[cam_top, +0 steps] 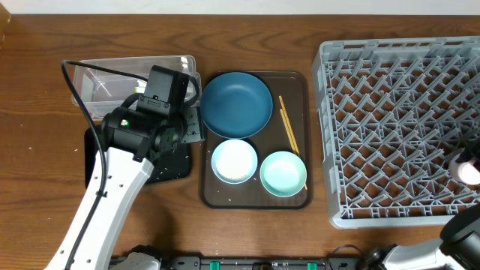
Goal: Sort waste into correct bins and load items into the dishwasher rack
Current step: 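Carry the pink cup with the right gripper and place it in the rack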
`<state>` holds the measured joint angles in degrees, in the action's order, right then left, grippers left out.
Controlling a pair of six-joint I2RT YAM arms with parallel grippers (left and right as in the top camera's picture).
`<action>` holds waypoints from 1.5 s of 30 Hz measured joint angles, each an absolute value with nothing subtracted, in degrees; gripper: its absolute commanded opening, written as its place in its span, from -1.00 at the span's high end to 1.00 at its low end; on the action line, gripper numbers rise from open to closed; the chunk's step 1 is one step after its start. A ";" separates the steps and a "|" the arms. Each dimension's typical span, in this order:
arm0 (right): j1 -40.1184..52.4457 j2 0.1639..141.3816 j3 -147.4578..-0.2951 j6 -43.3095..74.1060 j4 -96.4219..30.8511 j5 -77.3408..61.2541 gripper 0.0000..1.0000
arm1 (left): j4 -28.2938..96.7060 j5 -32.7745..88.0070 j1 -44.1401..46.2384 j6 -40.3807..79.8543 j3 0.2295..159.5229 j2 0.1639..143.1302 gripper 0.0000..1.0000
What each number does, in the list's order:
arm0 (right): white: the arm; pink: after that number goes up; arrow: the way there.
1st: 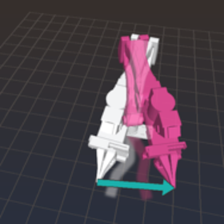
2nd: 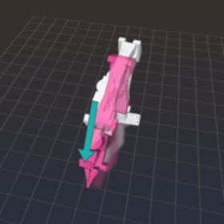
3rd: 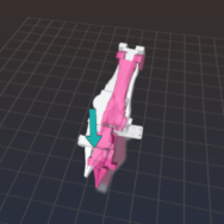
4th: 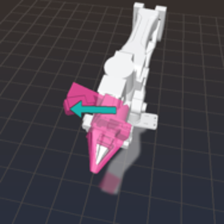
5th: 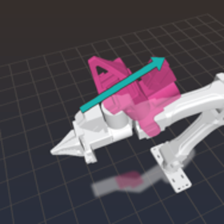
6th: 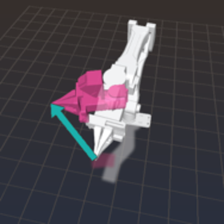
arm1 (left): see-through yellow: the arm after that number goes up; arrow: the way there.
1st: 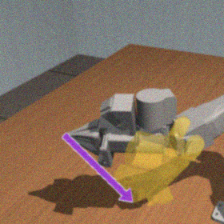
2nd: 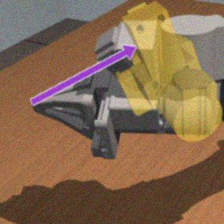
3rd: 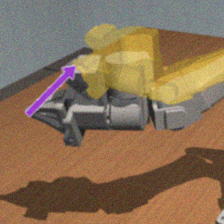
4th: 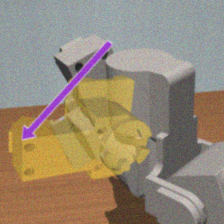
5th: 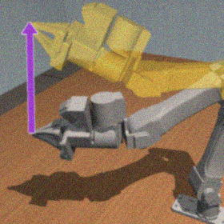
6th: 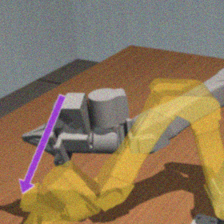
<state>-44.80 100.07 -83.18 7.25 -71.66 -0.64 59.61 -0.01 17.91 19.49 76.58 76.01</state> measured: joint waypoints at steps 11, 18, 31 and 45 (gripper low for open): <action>-44.80 101.97 -83.20 7.62 -70.81 -3.18 -0.49 | 59.61 0.01 17.91 19.49 76.58 76.01 -0.25; -44.80 101.97 -83.20 7.68 -70.81 -5.28 -0.54 | 59.61 -0.01 17.91 19.49 76.58 76.01 -0.25; -38.57 88.55 -83.70 4.05 -69.08 -19.70 -0.46 | 59.90 -0.03 17.91 19.46 76.58 76.01 -0.38; -2.35 77.19 -84.38 -0.84 -67.24 -26.35 -0.35 | 66.28 -0.03 17.91 19.44 76.58 76.01 -0.58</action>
<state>-2.35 77.19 -84.38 -0.84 -67.24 -26.35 66.28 -0.03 17.91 19.44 76.58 76.01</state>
